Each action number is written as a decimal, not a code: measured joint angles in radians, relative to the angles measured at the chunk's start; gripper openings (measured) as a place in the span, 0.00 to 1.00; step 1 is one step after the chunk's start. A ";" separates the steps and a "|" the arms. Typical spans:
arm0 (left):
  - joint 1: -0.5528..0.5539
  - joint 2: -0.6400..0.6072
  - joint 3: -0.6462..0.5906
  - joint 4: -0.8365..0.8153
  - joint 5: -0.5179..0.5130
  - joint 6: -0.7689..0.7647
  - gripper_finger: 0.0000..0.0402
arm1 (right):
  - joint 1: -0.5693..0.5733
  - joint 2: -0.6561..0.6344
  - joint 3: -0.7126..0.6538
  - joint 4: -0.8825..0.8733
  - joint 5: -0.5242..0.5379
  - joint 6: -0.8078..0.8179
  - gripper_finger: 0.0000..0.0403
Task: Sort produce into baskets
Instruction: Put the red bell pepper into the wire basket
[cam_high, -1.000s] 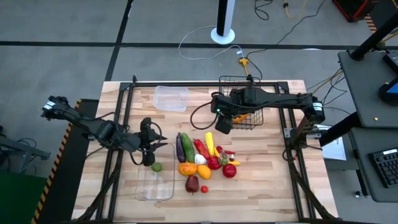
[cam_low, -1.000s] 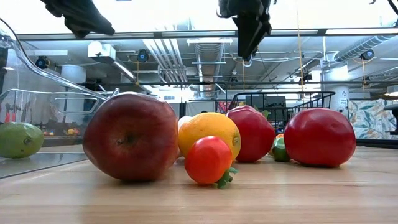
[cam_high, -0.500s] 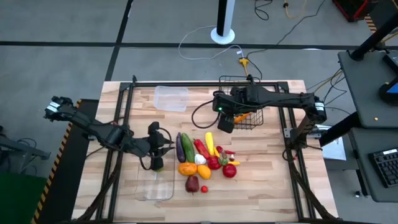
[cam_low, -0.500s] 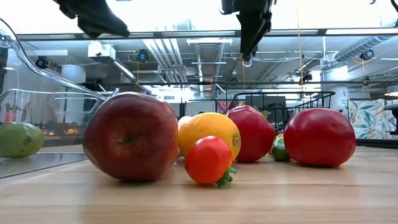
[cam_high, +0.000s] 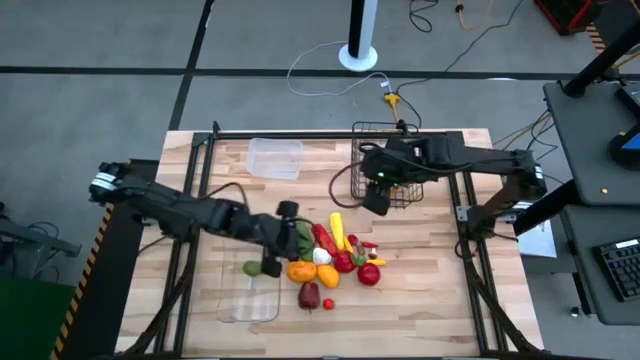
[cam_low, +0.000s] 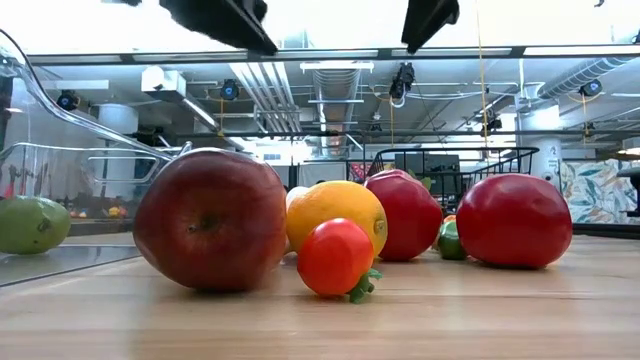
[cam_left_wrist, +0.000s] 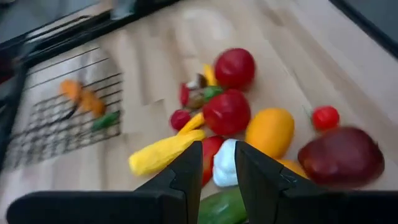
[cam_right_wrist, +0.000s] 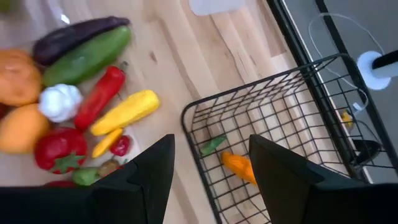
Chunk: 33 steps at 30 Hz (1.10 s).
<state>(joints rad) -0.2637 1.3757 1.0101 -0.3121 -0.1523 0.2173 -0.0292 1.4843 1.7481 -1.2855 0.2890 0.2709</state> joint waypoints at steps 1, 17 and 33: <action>0.021 0.015 0.004 -0.004 0.031 0.046 0.19 | 0.010 -0.013 -0.006 0.005 0.000 0.007 0.49; 0.250 0.233 0.072 -0.063 0.273 0.418 0.19 | 0.110 -0.198 -0.202 0.210 0.002 0.062 0.49; 0.281 0.459 0.263 -0.269 0.282 0.558 0.19 | 0.110 -0.197 -0.213 0.221 0.001 0.059 0.49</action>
<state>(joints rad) 0.0170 1.8351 1.2734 -0.5812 0.1299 0.7757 0.0811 1.2877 1.5349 -1.0644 0.2901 0.3302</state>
